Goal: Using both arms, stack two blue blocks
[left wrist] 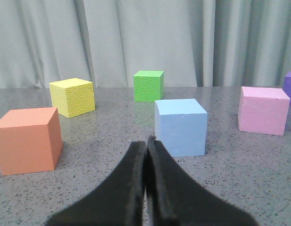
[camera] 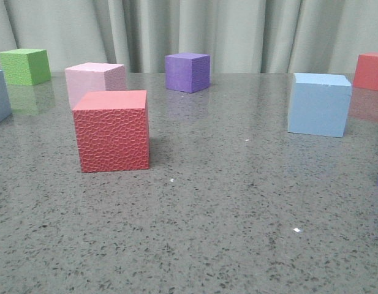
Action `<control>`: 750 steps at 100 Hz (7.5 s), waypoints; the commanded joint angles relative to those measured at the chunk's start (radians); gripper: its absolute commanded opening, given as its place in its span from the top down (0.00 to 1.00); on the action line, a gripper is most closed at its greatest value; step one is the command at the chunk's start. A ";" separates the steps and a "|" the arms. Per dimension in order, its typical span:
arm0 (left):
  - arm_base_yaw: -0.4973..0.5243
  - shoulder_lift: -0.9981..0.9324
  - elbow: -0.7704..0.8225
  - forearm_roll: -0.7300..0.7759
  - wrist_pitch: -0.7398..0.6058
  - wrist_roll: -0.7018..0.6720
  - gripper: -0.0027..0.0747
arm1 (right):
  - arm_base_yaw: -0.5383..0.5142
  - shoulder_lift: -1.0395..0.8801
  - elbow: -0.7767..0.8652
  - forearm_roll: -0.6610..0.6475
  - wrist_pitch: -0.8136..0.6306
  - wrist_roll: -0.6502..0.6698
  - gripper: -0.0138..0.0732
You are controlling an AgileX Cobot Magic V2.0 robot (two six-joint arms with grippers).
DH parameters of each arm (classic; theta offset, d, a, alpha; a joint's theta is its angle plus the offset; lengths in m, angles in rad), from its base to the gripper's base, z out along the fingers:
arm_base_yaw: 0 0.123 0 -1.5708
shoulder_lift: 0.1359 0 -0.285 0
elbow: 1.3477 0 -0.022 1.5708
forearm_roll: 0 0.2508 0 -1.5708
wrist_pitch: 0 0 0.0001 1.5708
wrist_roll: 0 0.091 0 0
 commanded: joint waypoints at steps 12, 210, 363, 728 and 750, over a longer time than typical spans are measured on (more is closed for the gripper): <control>0.001 -0.034 0.024 0.000 -0.094 -0.007 0.99 | -0.003 -0.019 -0.001 -0.001 -0.077 -0.004 0.92; -0.001 0.641 -0.705 -0.068 0.314 -0.007 0.20 | -0.003 0.571 -0.744 0.009 0.448 -0.004 0.09; -0.001 0.641 -0.705 -0.068 0.309 -0.007 0.20 | 0.190 1.735 -1.698 0.131 1.179 0.329 0.09; -0.001 0.641 -0.705 -0.068 0.309 -0.007 0.20 | 0.494 1.775 -2.088 0.060 1.268 0.294 0.12; -0.001 0.641 -0.705 -0.068 0.309 -0.007 0.20 | 0.494 1.604 -1.839 0.031 1.184 0.295 0.12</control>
